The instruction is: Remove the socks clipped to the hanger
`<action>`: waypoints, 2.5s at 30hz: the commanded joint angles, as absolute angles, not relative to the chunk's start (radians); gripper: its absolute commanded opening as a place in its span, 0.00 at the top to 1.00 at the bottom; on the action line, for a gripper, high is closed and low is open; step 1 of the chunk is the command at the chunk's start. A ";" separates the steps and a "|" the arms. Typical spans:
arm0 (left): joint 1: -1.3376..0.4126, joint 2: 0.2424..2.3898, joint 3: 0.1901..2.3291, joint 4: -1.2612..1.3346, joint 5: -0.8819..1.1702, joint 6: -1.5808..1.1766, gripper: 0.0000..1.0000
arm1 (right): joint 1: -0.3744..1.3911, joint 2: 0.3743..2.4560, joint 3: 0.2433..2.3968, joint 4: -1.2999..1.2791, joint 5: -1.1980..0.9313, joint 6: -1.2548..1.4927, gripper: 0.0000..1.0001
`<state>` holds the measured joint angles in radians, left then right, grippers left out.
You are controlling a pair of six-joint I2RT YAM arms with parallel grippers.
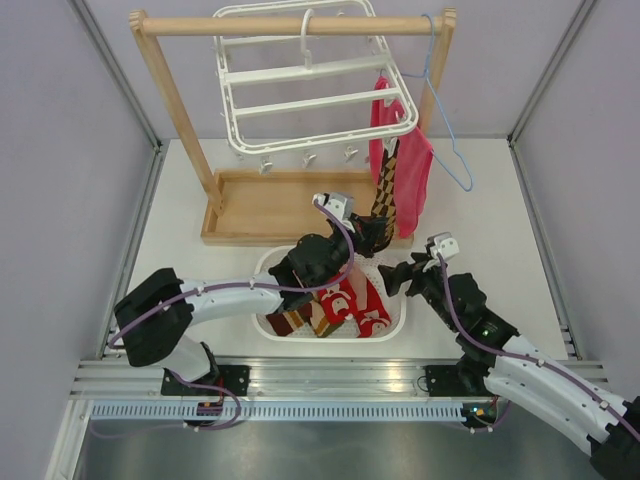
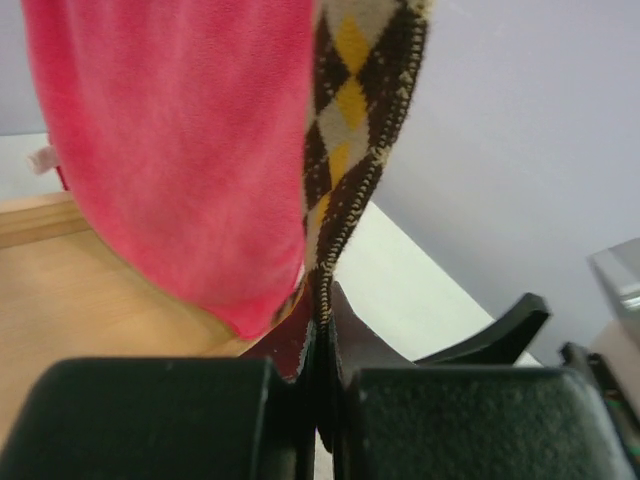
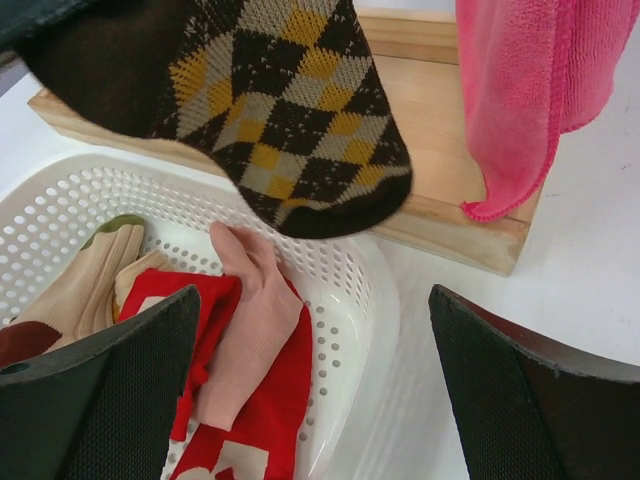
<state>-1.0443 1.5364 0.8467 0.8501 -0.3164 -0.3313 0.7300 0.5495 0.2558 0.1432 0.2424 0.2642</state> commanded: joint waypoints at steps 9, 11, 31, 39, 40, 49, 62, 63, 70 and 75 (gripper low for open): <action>-1.123 1.488 0.950 0.703 -0.420 -0.515 0.98 | 0.729 0.637 0.259 0.367 0.282 0.183 0.02; -1.130 1.494 0.956 0.695 -0.431 -0.517 0.98 | 0.730 0.647 0.268 0.376 0.270 0.175 0.02; -1.221 1.477 0.988 0.666 -0.535 -0.376 0.98 | 0.770 0.638 0.397 0.187 0.316 0.152 0.03; -1.281 1.477 1.006 0.670 -0.583 -0.423 0.98 | 0.784 0.686 0.351 0.300 0.324 0.166 0.04; -1.282 1.474 1.006 0.672 -0.581 -0.432 0.98 | 0.788 0.696 0.347 0.317 0.325 0.167 0.04; -1.298 1.470 0.992 0.669 -0.552 -0.503 0.98 | 0.825 0.719 0.282 0.477 0.403 0.135 0.24; -1.312 1.474 0.994 0.660 -0.589 -0.526 0.98 | 0.845 0.660 0.233 0.531 0.512 0.123 0.95; -1.312 1.470 0.996 0.661 -0.594 -0.520 0.98 | 0.847 0.638 0.236 0.511 0.505 0.123 0.96; -1.312 1.433 0.982 0.655 -0.664 -0.454 0.98 | 0.847 0.462 0.222 0.338 0.529 0.135 0.99; -1.312 1.430 1.014 0.597 -0.687 -0.433 0.98 | 0.848 0.414 0.282 0.173 0.365 0.147 0.79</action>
<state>-1.3045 1.4567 0.9672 0.6315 -0.6472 -0.4740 0.8421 0.4129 0.2367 0.2909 0.4664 0.1337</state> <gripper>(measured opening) 0.030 0.156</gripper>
